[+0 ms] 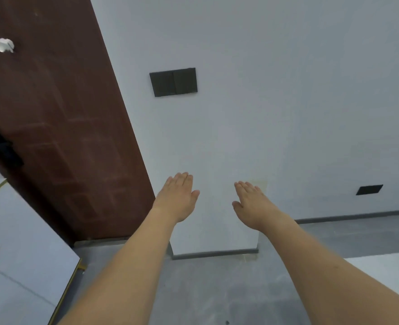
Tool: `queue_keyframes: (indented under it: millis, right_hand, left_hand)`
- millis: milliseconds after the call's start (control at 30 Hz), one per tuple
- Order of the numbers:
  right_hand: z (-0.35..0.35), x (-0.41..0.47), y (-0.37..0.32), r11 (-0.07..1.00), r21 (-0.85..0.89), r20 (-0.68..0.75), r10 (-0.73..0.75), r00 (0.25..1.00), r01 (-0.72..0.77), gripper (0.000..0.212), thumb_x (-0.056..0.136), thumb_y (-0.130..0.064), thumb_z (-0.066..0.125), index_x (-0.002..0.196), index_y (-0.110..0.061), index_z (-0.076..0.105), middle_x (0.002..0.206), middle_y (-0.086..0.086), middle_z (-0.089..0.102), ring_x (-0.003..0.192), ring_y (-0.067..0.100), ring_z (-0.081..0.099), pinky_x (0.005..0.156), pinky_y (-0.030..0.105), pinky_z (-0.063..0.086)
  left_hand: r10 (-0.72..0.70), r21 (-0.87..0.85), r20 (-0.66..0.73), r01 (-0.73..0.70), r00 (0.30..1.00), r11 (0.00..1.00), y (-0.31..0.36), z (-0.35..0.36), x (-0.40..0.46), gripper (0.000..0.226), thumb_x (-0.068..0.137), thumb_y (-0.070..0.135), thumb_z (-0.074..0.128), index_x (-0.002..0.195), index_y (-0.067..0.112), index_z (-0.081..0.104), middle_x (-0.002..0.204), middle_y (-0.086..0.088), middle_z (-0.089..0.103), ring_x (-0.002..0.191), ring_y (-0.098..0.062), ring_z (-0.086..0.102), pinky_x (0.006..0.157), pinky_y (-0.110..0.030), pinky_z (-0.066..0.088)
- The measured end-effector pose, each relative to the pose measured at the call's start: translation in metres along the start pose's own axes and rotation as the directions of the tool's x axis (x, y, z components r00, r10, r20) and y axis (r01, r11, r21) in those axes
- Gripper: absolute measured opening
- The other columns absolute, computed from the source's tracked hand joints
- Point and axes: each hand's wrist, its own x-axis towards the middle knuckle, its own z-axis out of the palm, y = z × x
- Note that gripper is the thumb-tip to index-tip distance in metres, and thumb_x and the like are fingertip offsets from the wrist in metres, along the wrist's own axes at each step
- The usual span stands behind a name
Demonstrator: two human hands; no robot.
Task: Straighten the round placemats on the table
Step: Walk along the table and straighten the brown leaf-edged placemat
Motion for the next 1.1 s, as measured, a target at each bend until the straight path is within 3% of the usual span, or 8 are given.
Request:
queue_keyframes:
  millis: [267, 433, 800, 967, 1100]
  right_hand:
    - [-0.002, 0.091, 0.021, 0.973, 0.052, -0.017, 0.225, 0.974, -0.224, 0.059, 0.1, -0.03, 0.024, 0.151, -0.007, 0.003, 0.161, 0.008, 0.002, 0.147, 0.021, -0.001, 0.119, 0.036, 0.0]
    - [0.004, 0.125, 0.059, 0.945, 0.039, 0.013, 0.323, 0.946, -0.323, 0.059, 0.101, -0.03, 0.024, 0.151, -0.008, 0.002, 0.161, 0.008, 0.001, 0.147, 0.021, -0.001, 0.119, 0.035, 0.0]
    - [0.017, 0.168, 0.167, 0.845, 0.128, 0.019, 0.522, 0.853, -0.519, 0.059, 0.101, -0.03, 0.024, 0.151, -0.006, 0.004, 0.16, 0.01, 0.002, 0.147, 0.022, 0.001, 0.119, 0.037, 0.002]
    - [0.026, 0.163, 0.213, 0.743, 0.17, 0.032, 0.653, 0.757, -0.647, 0.06, 0.1, -0.029, 0.027, 0.15, -0.005, 0.006, 0.16, 0.011, 0.005, 0.147, 0.022, 0.003, 0.119, 0.036, 0.001]
    - [0.031, 0.143, 0.236, 0.585, 0.199, 0.0, 0.802, 0.597, -0.786, 0.06, 0.099, -0.029, 0.032, 0.149, -0.004, 0.012, 0.158, 0.013, 0.013, 0.146, 0.023, 0.012, 0.119, 0.036, 0.006]
  left_hand:
    - [0.214, -0.083, -0.07, -0.219, 0.974, 0.972, -0.05, 0.014, 0.121, 0.056, 0.103, 0.036, 0.024, 0.151, 0.007, 0.021, 0.159, -0.009, 0.021, 0.148, -0.023, 0.015, 0.121, -0.034, 0.006]
    - [0.452, -0.086, -0.088, -0.459, 0.887, 0.884, -0.02, 0.037, 0.187, 0.053, 0.103, 0.034, 0.025, 0.15, 0.009, 0.025, 0.159, -0.007, 0.025, 0.147, -0.02, 0.019, 0.121, -0.03, 0.005]
    - [0.662, -0.096, -0.104, -0.67, 0.742, 0.736, 0.065, 0.077, 0.316, 0.053, 0.104, 0.033, 0.025, 0.151, 0.008, 0.024, 0.159, -0.008, 0.024, 0.147, -0.02, 0.02, 0.119, -0.027, 0.002]
    - [0.761, -0.162, -0.098, -0.765, 0.641, 0.623, 0.113, 0.093, 0.364, 0.051, 0.104, 0.029, 0.028, 0.15, 0.008, 0.026, 0.158, -0.009, 0.026, 0.146, -0.022, 0.022, 0.118, -0.025, 0.006]
    - [0.845, -0.21, -0.1, -0.841, 0.525, 0.498, 0.159, 0.112, 0.391, 0.051, 0.103, 0.028, 0.031, 0.149, 0.006, 0.028, 0.157, -0.011, 0.028, 0.145, -0.023, 0.025, 0.117, -0.026, 0.01]
